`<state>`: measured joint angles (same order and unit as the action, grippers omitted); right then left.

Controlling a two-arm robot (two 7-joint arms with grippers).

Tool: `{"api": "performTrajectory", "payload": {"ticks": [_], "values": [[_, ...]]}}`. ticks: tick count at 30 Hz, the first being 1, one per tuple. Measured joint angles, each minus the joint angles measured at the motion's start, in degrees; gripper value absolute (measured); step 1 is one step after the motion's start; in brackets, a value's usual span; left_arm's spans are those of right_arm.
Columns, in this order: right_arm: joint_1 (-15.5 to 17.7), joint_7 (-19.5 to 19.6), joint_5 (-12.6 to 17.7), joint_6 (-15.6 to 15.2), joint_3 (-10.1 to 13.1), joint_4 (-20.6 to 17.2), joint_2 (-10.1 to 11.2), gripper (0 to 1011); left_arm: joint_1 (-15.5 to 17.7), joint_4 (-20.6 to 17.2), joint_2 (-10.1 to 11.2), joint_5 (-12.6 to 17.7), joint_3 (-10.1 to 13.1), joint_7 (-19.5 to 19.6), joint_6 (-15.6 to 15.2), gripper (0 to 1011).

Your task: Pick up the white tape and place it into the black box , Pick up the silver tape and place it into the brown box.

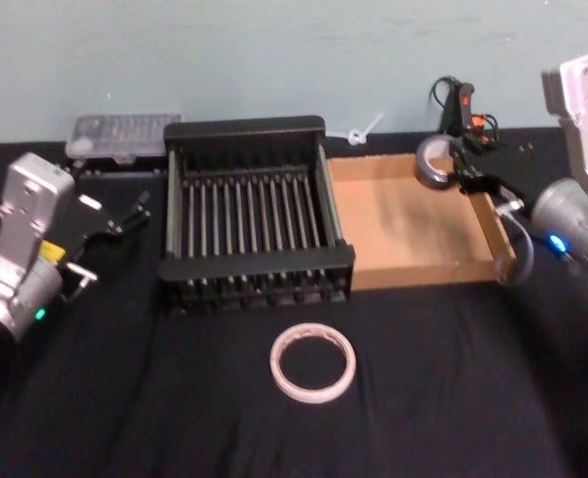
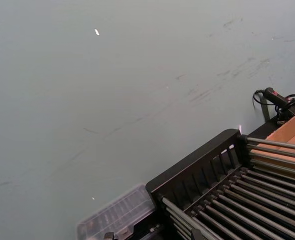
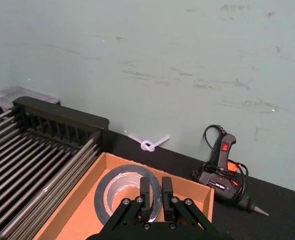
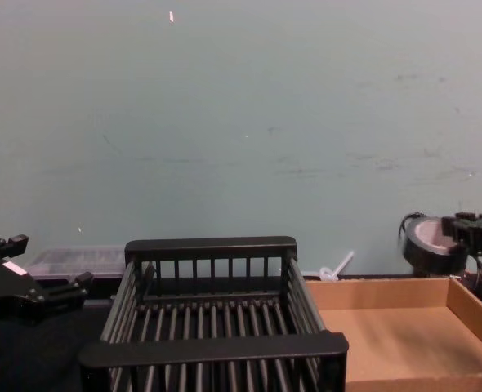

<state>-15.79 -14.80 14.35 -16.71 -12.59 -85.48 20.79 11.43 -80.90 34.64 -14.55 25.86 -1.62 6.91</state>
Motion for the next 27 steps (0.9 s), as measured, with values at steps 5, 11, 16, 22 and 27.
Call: {"api": "performTrajectory", "payload": {"ticks": [5, 11, 16, 22, 27], "values": [[-3.97, -0.07, -0.7, 0.1, -0.78, 6.26, -1.99, 144, 0.0, 0.0, 0.0, 0.0, 0.0, 0.0, 0.0, 1001], [-6.91, -0.88, -0.9, -0.15, -1.35, 11.51, -3.37, 144, 0.0, 0.0, 0.0, 0.0, 0.0, 0.0, 0.0, 1001], [-8.96, -1.51, -0.77, -1.0, -1.58, 15.83, -4.6, 144, 0.0, 0.0, 0.0, 0.0, 0.0, 0.0, 0.0, 1001], [-9.81, -1.92, -0.56, -1.81, -1.85, 18.29, -5.2, 144, 0.0, 0.0, 0.0, 0.0, 0.0, 0.0, 0.0, 1001], [-9.82, -2.04, -0.72, -1.66, -2.23, 18.57, -5.16, 144, 0.0, 0.0, 0.0, 0.0, 0.0, 0.0, 0.0, 1001]]}}
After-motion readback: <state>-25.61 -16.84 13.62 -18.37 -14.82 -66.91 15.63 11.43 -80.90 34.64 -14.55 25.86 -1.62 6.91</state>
